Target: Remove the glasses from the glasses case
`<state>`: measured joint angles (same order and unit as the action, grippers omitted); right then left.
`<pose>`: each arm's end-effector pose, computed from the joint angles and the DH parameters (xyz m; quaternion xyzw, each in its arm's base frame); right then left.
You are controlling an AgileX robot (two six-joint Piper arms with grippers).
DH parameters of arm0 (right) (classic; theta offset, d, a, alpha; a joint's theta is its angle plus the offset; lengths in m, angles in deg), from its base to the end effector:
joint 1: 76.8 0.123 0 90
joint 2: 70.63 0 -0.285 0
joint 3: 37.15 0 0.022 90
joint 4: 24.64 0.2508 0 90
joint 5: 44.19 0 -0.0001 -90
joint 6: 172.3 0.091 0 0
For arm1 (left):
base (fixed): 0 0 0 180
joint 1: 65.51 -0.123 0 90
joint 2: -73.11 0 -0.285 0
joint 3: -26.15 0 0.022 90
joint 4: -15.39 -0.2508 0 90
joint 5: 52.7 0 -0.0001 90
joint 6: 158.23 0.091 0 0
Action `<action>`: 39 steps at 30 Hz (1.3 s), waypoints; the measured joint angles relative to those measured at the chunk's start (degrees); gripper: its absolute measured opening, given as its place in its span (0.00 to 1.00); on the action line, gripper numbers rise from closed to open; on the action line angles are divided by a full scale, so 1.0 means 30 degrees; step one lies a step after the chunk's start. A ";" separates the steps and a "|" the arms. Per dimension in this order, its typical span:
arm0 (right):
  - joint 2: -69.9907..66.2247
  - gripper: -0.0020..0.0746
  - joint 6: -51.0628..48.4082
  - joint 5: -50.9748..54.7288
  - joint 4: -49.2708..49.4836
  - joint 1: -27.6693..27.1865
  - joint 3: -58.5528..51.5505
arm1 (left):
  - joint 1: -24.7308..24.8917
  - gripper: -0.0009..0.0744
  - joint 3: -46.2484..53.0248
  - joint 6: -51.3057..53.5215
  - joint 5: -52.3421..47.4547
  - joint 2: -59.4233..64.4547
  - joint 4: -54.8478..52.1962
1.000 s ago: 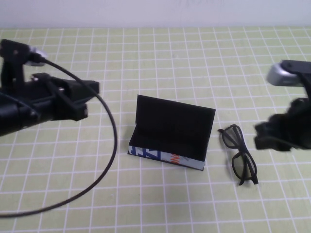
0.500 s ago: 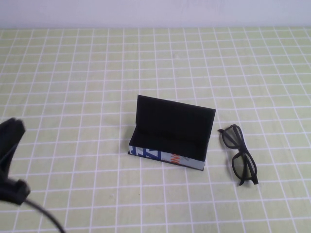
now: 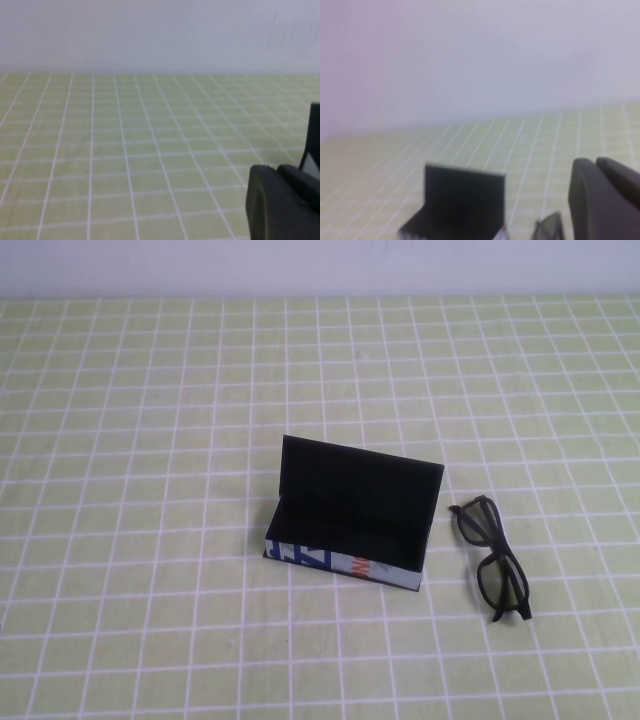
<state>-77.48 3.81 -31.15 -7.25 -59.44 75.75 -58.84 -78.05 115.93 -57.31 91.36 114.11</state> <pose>0.0388 0.0186 0.2531 -0.0501 0.6828 0.2135 0.6969 0.0703 -0.0156 0.2112 0.0405 0.7263 -0.0960 0.6795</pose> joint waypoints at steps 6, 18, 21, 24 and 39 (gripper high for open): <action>0.0000 0.01 -0.0274 -0.5313 0.0267 0.0000 -0.3162 | 0.0000 0.01 0.0957 0.0070 0.0837 -0.0018 0.0110; 0.0000 0.01 -0.0281 -0.1674 0.0341 0.0000 -0.3888 | 0.0000 0.01 0.0957 0.0096 0.1161 -0.0018 0.0115; 0.0000 0.01 -0.0310 -0.0314 0.0341 0.0000 -0.3888 | 0.0000 0.01 0.0957 0.0096 0.1161 -0.0018 0.0115; 0.0000 0.01 -0.0310 0.0555 0.0212 0.0000 -0.3888 | 0.0000 0.01 0.0957 0.0096 0.1175 -0.0018 0.0148; 0.0000 0.01 -0.0354 0.1786 -0.2323 -0.3198 -0.3916 | 0.0000 0.01 0.0957 0.0096 0.1175 -0.0018 0.0190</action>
<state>-77.48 2.74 -25.79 -14.22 -69.03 64.00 -58.84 -75.18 116.22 -53.78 91.31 114.68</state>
